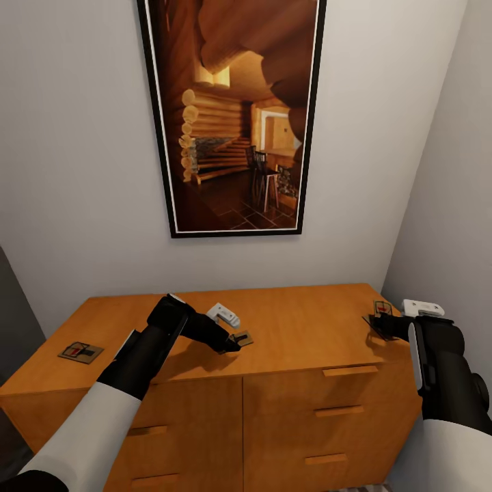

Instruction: Take the four mousetraps from the cabinet in the bathroom and place them on the bathroom floor. Make sure all four end up on the same floor surface, and ensure that at least two of them are either under or directly next to the same bathroom sink.

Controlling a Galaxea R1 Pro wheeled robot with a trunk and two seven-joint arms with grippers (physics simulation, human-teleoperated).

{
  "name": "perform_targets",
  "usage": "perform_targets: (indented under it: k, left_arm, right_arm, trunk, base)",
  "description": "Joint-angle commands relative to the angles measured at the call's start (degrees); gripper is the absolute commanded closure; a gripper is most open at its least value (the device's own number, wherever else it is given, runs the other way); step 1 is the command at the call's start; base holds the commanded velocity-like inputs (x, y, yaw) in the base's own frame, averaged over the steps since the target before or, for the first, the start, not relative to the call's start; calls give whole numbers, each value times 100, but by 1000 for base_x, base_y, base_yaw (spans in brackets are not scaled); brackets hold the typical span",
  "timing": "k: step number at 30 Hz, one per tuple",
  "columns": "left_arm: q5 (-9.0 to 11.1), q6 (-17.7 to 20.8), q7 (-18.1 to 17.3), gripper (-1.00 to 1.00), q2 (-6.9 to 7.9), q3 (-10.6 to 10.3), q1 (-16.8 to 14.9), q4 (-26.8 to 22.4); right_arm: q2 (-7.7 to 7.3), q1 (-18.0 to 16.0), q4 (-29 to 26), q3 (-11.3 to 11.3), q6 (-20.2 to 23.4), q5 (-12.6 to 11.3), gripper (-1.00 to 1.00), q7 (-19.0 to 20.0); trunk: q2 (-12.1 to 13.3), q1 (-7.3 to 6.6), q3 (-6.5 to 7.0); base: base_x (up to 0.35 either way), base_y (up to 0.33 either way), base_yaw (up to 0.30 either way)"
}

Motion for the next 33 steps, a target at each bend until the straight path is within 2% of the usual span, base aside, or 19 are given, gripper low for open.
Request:
perform_targets:
  k: [1,33]
  left_arm:
    - [-60,30,-58,-100,-4,8,-5,-3]
    - [-57,30,-57,-100,-9,23,-6,-6]
  right_arm:
    - [0,-5,-5,-4,24,45,100,51]
    - [0,-5,-5,-4,24,37,100,51]
  trunk:
    - [-4,0,-7]
    - [-4,0,-7]
  base:
    - [0,0,0]
    - [0,0,0]
